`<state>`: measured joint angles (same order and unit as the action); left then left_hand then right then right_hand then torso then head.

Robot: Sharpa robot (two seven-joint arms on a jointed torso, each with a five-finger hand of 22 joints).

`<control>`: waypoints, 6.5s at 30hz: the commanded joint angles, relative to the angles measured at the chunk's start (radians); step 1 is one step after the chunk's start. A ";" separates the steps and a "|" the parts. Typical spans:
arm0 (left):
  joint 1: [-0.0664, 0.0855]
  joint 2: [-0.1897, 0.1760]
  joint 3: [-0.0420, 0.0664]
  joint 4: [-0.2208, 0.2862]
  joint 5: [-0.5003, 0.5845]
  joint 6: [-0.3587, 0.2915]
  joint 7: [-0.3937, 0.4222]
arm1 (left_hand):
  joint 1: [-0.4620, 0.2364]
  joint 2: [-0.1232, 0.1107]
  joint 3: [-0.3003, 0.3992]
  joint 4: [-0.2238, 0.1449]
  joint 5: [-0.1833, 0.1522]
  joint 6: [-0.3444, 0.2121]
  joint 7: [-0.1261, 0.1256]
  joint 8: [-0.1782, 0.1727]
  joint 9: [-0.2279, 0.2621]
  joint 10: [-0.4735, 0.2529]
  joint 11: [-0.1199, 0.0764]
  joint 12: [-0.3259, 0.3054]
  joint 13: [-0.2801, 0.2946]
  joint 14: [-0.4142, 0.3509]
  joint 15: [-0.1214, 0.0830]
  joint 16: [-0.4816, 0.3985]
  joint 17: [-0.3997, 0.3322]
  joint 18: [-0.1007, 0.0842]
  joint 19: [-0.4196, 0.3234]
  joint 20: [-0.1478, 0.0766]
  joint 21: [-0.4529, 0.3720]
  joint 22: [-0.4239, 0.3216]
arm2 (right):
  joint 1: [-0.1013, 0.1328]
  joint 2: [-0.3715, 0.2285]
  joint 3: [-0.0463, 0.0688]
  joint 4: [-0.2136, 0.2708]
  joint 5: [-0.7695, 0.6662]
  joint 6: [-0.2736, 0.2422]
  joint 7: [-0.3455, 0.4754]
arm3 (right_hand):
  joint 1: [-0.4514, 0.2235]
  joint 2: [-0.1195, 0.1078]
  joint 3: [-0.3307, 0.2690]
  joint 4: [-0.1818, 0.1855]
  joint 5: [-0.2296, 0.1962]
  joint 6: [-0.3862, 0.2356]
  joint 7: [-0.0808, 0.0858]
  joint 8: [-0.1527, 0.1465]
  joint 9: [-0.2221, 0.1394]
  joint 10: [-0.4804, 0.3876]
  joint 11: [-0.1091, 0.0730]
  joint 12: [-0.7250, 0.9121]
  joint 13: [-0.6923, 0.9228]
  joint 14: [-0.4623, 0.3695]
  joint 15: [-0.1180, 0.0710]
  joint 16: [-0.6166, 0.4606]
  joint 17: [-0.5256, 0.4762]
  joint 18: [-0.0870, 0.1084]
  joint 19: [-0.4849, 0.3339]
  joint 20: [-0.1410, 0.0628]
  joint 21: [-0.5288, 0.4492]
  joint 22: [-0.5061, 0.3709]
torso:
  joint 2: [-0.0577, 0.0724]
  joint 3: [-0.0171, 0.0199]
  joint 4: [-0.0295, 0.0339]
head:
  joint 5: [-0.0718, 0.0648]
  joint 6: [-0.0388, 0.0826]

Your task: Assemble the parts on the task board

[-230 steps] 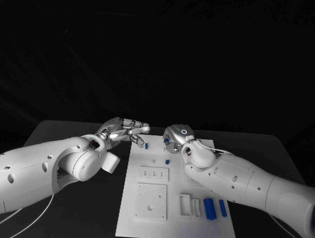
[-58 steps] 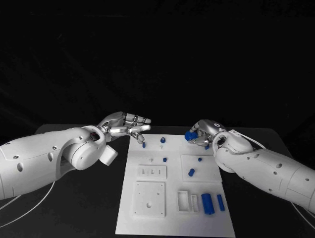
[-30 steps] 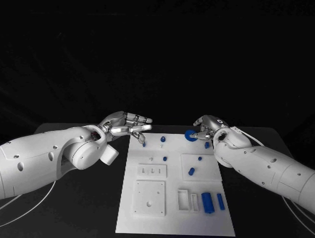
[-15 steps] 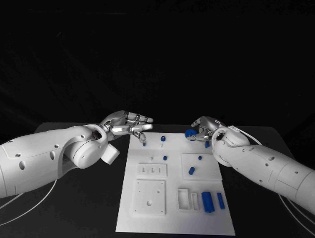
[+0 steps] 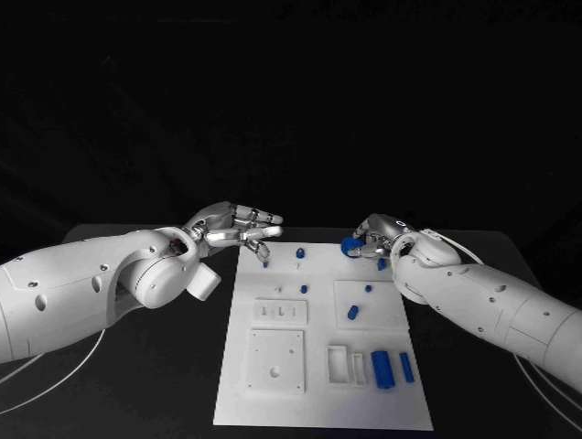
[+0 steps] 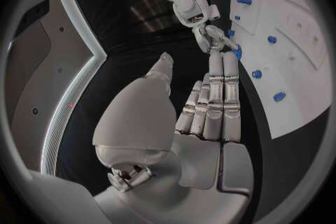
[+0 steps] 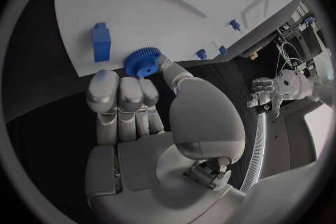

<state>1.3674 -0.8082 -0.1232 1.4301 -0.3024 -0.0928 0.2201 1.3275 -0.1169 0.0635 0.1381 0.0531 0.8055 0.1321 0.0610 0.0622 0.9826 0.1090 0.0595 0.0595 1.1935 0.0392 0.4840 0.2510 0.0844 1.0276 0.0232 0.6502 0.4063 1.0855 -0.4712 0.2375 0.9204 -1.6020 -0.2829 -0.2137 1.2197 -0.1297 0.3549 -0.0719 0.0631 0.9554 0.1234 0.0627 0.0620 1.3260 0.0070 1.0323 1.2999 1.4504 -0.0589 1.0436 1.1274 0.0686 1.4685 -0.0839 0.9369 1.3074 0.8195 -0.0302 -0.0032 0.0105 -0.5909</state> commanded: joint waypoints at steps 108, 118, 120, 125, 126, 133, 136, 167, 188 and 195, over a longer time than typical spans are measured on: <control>-0.001 -0.009 0.001 0.001 -0.019 0.010 -0.021 | 0.011 0.076 -0.035 -0.122 -0.004 -0.012 0.011 -0.002 -0.001 -0.008 0.004 0.001 0.000 -0.003 0.002 0.009 0.001 0.012 -0.006 0.000 0.008 0.009 | -0.027 -0.043 -0.047 0.357 -0.233 -0.092 -0.162 | -0.008 0.009 0.051 -0.059 0.087 0.175 -0.042 0.000 0.011 0.039 -0.023 0.048 0.033 0.008 -0.021 -0.006 -0.017 -0.015 0.040 -0.018 0.049 0.134 | 0.000 -0.0016 0.0022 | 0.000 0.007; -0.001 -0.005 0.001 0.001 -0.019 0.011 -0.022 | 0.011 0.076 -0.035 -0.122 -0.004 -0.012 0.011 -0.002 -0.001 -0.008 0.004 0.001 0.000 -0.003 0.002 0.009 0.001 0.012 -0.006 0.000 0.008 0.009 | -0.035 0.017 -0.073 0.326 -0.244 -0.093 -0.149 | -0.007 0.008 0.049 -0.056 0.092 0.173 -0.041 0.000 0.011 0.038 -0.023 0.047 0.033 0.007 -0.022 -0.007 -0.019 -0.015 0.040 -0.018 0.052 0.134 | 0.001 -0.0008 0.0028 | 0.005 0.006; -0.001 -0.004 0.001 0.000 -0.019 0.012 -0.022 | 0.011 0.076 -0.035 -0.122 -0.004 -0.012 0.011 -0.002 -0.001 -0.008 0.004 0.001 0.000 -0.003 0.002 0.009 0.001 0.012 -0.006 0.000 0.008 0.009 | -0.037 0.028 -0.077 0.315 -0.246 -0.090 -0.147 | -0.006 0.008 0.050 -0.056 0.093 0.172 -0.041 0.000 0.011 0.038 -0.023 0.047 0.033 0.007 -0.022 -0.007 -0.019 -0.015 0.040 -0.018 0.051 0.134 | 0.001 -0.0006 0.0029 | 0.006 0.005; -0.001 -0.002 0.001 0.001 -0.019 0.013 -0.022 | 0.011 0.076 -0.035 -0.122 -0.004 -0.012 0.011 -0.002 -0.001 -0.008 0.004 0.001 0.000 -0.003 0.002 0.009 0.001 0.012 -0.006 0.000 0.008 0.009 | -0.039 0.049 -0.086 0.281 -0.245 -0.086 -0.144 | -0.007 0.008 0.049 -0.055 0.093 0.170 -0.040 0.000 0.010 0.037 -0.022 0.046 0.033 0.007 -0.021 -0.008 -0.020 -0.015 0.040 -0.018 0.050 0.134 | 0.000 -0.0015 0.0016 | 0.005 0.004; -0.001 -0.002 0.001 0.001 -0.019 0.013 -0.022 | 0.011 0.076 -0.035 -0.122 -0.004 -0.012 0.011 -0.002 -0.001 -0.008 0.004 0.001 0.000 -0.003 0.002 0.009 0.001 0.012 -0.006 0.000 0.008 0.009 | -0.039 0.051 -0.087 0.277 -0.245 -0.086 -0.144 | -0.007 0.008 0.049 -0.055 0.093 0.170 -0.040 0.000 0.010 0.037 -0.022 0.046 0.033 0.007 -0.021 -0.008 -0.020 -0.015 0.040 -0.018 0.050 0.134 | 0.000 -0.0019 0.0016 | 0.005 0.004; -0.001 0.002 0.001 -0.003 -0.019 0.014 -0.022 | 0.011 0.076 -0.035 -0.122 -0.004 -0.012 0.011 -0.002 -0.001 -0.008 0.004 0.001 0.000 -0.003 0.002 0.009 0.001 0.012 -0.006 0.000 0.008 0.009 | -0.040 0.068 -0.092 0.253 -0.241 -0.083 -0.139 | -0.008 0.008 0.048 -0.055 0.093 0.169 -0.040 0.000 0.010 0.037 -0.022 0.046 0.034 0.007 -0.022 -0.008 -0.020 -0.015 0.040 -0.018 0.051 0.134 | 0.001 0.0007 0.0001 | 0.007 0.005; -0.001 0.003 0.001 -0.005 -0.019 0.015 -0.022 | 0.011 0.076 -0.035 -0.122 -0.004 -0.012 0.011 -0.002 -0.001 -0.008 0.004 0.001 0.000 -0.003 0.002 0.009 0.001 0.012 -0.006 0.000 0.008 0.009 | -0.040 0.074 -0.092 0.247 -0.239 -0.081 -0.138 | -0.008 0.008 0.046 -0.054 0.094 0.169 -0.040 0.000 0.010 0.038 -0.022 0.047 0.034 0.007 -0.022 -0.008 -0.020 -0.015 0.041 -0.018 0.052 0.134 | 0.001 0.0001 -0.0004 | 0.007 0.004; -0.003 0.014 0.001 -0.019 -0.019 0.019 -0.024 | 0.011 0.076 -0.035 -0.122 -0.004 -0.012 0.011 -0.002 -0.001 -0.008 0.004 0.001 0.000 -0.003 0.002 0.009 0.001 0.012 -0.006 0.000 0.008 0.009 | -0.039 0.125 -0.097 0.167 -0.207 -0.057 -0.121 | -0.031 -0.007 0.025 -0.017 0.054 0.102 -0.023 0.000 0.007 0.021 -0.014 0.017 0.016 0.004 -0.016 -0.020 -0.028 -0.010 0.039 -0.013 0.037 0.131 | 0.000 0.0002 0.0005 | 0.003 0.006; -0.005 0.014 0.001 -0.024 -0.019 0.020 -0.026 | 0.004 0.080 -0.040 -0.124 -0.004 -0.016 0.011 -0.002 -0.001 -0.010 0.005 0.001 0.000 -0.004 0.003 0.009 0.000 0.012 -0.008 0.001 0.011 0.006 | -0.039 0.093 -0.097 0.193 -0.169 -0.042 -0.120 | -0.173 -0.054 0.042 0.153 -0.015 0.117 -0.035 0.001 0.009 0.024 -0.020 0.013 0.014 0.005 -0.023 -0.022 -0.020 -0.012 0.043 -0.021 0.035 0.132 | 0.000 0.0018 -0.0027 | 0.004 0.004; -0.006 0.010 0.001 -0.025 -0.019 0.016 -0.029 | 0.000 0.079 -0.040 -0.117 -0.004 -0.017 0.012 -0.003 -0.001 -0.010 0.005 0.001 0.000 -0.004 0.003 0.009 -0.001 0.012 -0.008 0.001 0.010 0.006 | -0.039 0.057 -0.097 0.227 -0.166 -0.040 -0.131 | -0.172 -0.049 0.049 0.161 -0.015 0.119 -0.036 0.001 0.009 0.025 -0.020 0.011 0.015 0.006 -0.023 -0.024 -0.019 -0.011 0.043 -0.022 0.032 0.132 | -0.001 0.0023 -0.0016 | 0.003 0.004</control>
<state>1.3614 -0.7980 -0.1235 1.4045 -0.3207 -0.0863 0.1888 1.3330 -0.0381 0.0227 0.0156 0.0531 0.7930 0.1445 0.0610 0.0622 0.9790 0.1125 0.0595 0.0595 1.1935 0.0392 0.4879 0.2510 0.0842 1.0276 0.0232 0.6581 0.4129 1.0467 -0.4091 0.1411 1.1416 -1.7720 -0.3408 -0.3428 1.0527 -0.1843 0.4022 0.0861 0.0504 1.0701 0.0872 0.0693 0.0717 1.3510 -0.0106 1.0476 1.3077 1.4537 -0.0768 1.0233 1.1074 0.0687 1.4686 -0.0983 0.9729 1.3074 0.8190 -0.0280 -0.0050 0.0139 -0.5859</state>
